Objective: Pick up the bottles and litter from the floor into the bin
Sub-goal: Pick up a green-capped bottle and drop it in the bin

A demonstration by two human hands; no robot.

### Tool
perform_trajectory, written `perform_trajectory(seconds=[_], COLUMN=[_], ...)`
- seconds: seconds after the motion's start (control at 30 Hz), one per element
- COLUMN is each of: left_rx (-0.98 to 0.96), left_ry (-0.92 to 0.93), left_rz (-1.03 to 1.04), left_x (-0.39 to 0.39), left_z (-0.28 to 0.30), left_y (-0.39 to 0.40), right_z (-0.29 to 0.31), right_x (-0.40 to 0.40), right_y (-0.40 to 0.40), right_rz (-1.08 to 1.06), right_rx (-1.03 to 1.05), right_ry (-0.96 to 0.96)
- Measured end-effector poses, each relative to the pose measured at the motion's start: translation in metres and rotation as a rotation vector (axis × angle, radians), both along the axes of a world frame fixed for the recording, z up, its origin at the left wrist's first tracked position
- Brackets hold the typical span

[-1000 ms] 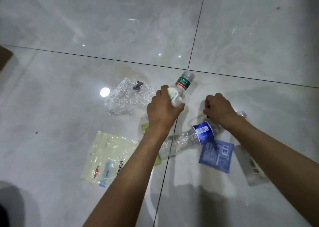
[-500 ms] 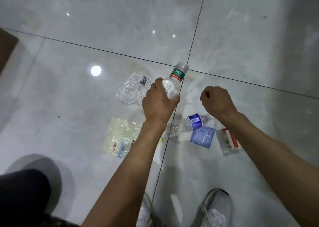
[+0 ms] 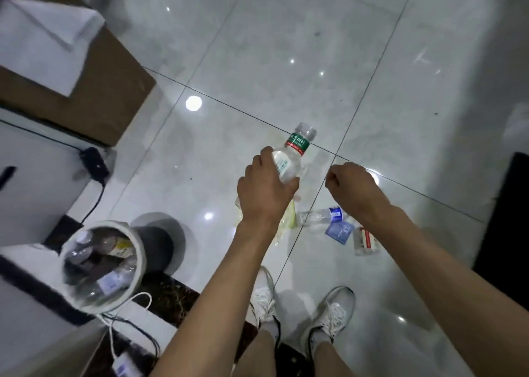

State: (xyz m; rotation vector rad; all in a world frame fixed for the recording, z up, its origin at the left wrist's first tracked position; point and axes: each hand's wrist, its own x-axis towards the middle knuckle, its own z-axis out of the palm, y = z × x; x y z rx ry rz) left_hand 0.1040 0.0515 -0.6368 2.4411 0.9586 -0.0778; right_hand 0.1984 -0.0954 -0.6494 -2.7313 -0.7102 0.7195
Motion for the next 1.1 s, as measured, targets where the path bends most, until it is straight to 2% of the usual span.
perform_trajectory(seconds=[0.27,0.4,0.57,0.77,1.1], left_rx=[0.037,0.079,0.103,0.082,0.126], left_ry=[-0.012,-0.039,-0.063,-0.079,-0.145], left_rz=[0.052,0.145,0.349,0.6,0.92], left_x=[-0.053,-0.085,-0.13,-0.19,-0.301], left_z=[0.142,0.187,0.213,0.239,0.274], left_y=[0.082,0.123,0.158,0.181,0.242], right_z=[0.154,0.198,0.229,0.251,0.279], right_x=[-0.039,-0.064,-0.083,-0.115,-0.215], right_y=[0.098,0.15,0.208,0.265,0.381], right_rz=[0.249,0.33,0.455,0.668,0.951], right_rx=[0.066,0.188,0.229,0.171,0.165], right_ry=[0.243,0.192,0.194,0.219,0.219])
